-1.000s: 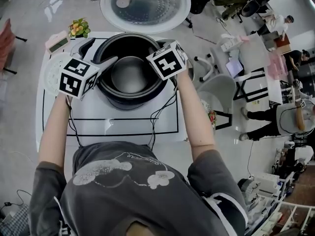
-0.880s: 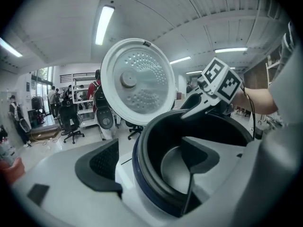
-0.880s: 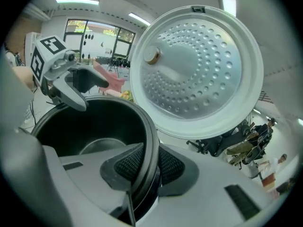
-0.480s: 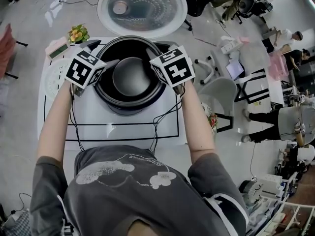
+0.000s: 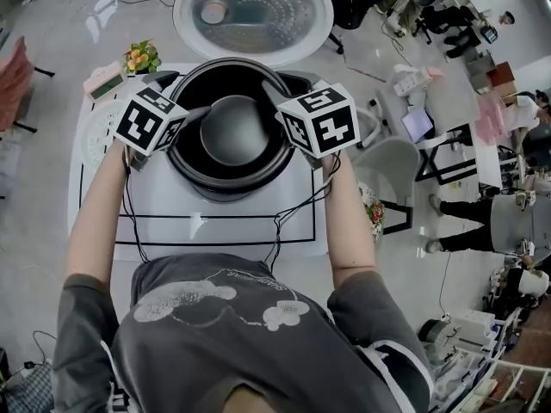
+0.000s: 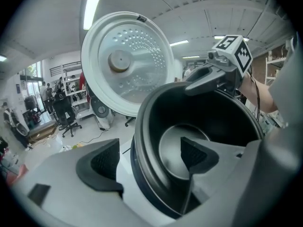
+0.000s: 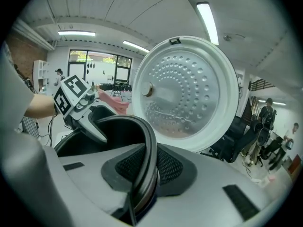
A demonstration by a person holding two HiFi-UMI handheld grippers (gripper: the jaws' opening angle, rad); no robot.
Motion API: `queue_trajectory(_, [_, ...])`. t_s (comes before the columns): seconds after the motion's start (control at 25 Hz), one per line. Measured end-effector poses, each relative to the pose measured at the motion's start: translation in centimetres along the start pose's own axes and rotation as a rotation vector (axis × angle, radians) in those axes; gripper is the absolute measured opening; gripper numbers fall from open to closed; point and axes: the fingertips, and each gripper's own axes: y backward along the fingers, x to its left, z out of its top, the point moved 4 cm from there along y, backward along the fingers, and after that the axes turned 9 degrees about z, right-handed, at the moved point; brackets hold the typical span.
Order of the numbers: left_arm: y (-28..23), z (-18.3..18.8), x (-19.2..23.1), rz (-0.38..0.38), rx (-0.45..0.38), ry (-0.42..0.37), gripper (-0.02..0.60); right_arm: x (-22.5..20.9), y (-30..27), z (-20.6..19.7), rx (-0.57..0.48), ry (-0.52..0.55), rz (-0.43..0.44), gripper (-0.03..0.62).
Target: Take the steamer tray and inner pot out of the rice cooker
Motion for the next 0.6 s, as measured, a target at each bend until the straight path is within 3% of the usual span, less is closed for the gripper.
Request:
queue_trajectory(0.08, [0.3, 0.1, 0.3, 0.025, -0.005, 0.011, 0.364, 0.0, 0.1, 0.1, -0.011, 0.003, -0.002, 0.086])
queue_trajectory(0.16, [0.6, 0.2, 0.5, 0.042, -0.004, 0.019, 0.213, -0.2, 0.3, 0.1, -0.028, -0.007, 0.002, 0.086])
queue_trajectory(0.32, [0.6, 0.2, 0.1, 0.051, 0.029, 0.036, 0.107, -0.3, 0.4, 0.4, -0.035, -0.031, 0.016, 0.084])
queue_trajectory(0.6, [1.6, 1.1, 1.0, 0.065, 0.062, 0.135, 0.040, 0.2, 1.5, 1.8, -0.108, -0.058, 0.026, 0.081])
